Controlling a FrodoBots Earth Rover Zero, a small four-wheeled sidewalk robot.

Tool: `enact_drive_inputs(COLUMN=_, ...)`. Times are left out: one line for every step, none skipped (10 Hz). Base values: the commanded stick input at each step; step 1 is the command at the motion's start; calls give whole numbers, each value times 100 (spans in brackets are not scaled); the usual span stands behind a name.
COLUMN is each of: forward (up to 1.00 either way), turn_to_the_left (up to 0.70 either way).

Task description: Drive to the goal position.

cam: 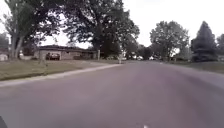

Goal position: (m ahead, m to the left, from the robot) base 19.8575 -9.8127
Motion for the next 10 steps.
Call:
enact_drive_inputs(forward=100, turn_to_the_left=-14)
enact_drive_inputs(forward=100, turn_to_the_left=-1)
enact_drive_inputs(forward=100, turn_to_the_left=0)
enact_drive_inputs(forward=100, turn_to_the_left=0)
enact_drive_inputs(forward=100, turn_to_the_left=0)
enact_drive_inputs(forward=100, turn_to_the_left=0)
enact_drive_inputs(forward=100, turn_to_the_left=0)
enact_drive_inputs(forward=100, turn_to_the_left=0)
enact_drive_inputs(forward=100, turn_to_the_left=0)
enact_drive_inputs(forward=100, turn_to_the_left=0)
